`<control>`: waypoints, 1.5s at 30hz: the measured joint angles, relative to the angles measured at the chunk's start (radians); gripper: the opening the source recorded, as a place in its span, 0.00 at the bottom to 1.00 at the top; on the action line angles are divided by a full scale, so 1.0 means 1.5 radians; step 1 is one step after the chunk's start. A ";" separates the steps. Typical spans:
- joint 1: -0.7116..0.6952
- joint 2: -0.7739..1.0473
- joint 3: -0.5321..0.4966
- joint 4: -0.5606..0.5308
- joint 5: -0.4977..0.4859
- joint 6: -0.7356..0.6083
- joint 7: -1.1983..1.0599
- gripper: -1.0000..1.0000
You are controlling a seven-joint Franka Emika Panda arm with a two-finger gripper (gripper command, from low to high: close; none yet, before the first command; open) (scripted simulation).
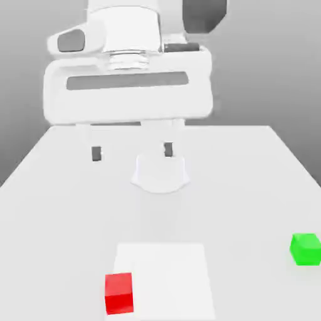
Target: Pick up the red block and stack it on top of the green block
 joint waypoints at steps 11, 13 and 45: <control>-0.027 0.261 -0.009 -0.042 0.003 0.119 -0.074 0.50; -0.039 0.309 0.005 -0.036 0.018 0.158 -0.087 0.50; 0.305 0.259 0.260 -0.052 -0.153 0.118 0.008 0.00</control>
